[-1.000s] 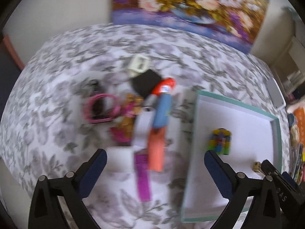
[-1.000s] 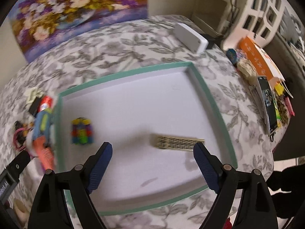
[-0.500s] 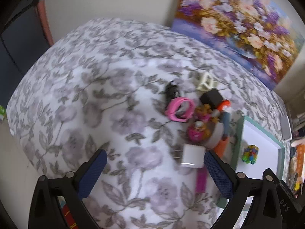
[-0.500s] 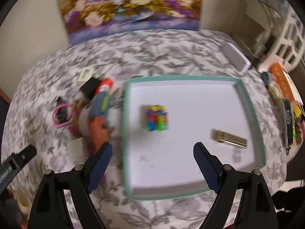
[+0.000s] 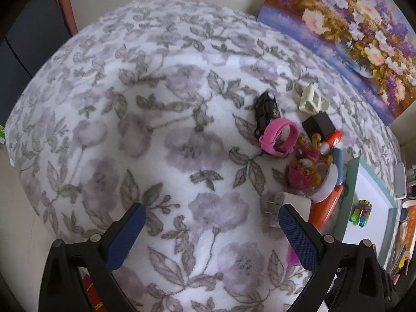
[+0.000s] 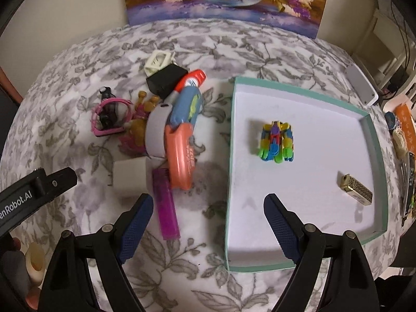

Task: Organize rigid objects
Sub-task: 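Grasp the white charger cube with the left gripper while the right gripper grasps the pink lighter, then carry the charger and lighter into the tray and open both grippers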

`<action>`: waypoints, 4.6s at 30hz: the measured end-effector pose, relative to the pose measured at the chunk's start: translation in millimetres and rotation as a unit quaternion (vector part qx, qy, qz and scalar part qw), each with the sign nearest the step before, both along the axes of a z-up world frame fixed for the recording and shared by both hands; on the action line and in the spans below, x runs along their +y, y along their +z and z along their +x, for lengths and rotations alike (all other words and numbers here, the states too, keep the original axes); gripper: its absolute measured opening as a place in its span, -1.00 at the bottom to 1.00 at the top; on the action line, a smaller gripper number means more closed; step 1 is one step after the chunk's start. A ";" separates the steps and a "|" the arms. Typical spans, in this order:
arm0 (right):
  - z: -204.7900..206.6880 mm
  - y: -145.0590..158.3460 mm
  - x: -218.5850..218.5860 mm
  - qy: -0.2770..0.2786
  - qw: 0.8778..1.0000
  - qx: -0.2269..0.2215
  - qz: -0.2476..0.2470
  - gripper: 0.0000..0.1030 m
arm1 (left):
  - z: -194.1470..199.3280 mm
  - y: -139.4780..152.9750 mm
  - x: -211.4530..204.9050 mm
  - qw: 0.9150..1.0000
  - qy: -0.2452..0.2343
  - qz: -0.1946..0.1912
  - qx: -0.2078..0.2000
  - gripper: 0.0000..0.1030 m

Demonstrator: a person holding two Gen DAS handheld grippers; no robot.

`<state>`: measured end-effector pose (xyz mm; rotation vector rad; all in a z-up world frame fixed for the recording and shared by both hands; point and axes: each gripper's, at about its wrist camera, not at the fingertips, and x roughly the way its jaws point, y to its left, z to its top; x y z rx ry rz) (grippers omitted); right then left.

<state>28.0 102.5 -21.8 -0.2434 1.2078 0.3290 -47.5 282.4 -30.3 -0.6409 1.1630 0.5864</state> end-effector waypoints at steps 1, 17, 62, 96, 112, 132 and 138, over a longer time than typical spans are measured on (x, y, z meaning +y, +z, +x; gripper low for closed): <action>2.3 -2.1 -1.0 -0.003 1.000 0.003 -0.001 0.70 | 2.5 -3.2 -0.1 1.000 -0.002 -0.004 0.003 1.00; 26.3 -10.4 -25.4 -0.058 0.998 0.006 -0.001 0.70 | 45.0 -28.7 -16.4 0.998 -0.039 -0.047 0.005 1.00; 26.8 -2.3 -31.7 -0.036 0.998 0.017 0.040 0.70 | 59.1 -30.8 -40.4 0.995 -0.079 -0.047 0.023 0.20; -13.7 -48.3 39.1 0.090 0.996 0.012 -0.001 -0.41 | 12.0 -38.8 5.2 0.997 -0.015 -0.074 0.031 0.20; -17.2 -41.2 40.7 0.094 0.995 0.014 0.012 -0.61 | 26.6 -39.6 -2.7 0.997 -0.020 -0.064 0.029 0.20; 18.5 28.6 -40.6 -0.018 0.996 -0.054 0.064 -0.61 | 36.8 36.9 -46.2 0.996 -0.071 -0.015 -0.060 0.20; 47.4 26.8 -91.2 -0.079 0.994 -0.053 0.051 -0.61 | 51.6 38.8 -80.6 0.993 -0.108 -0.009 -0.056 0.20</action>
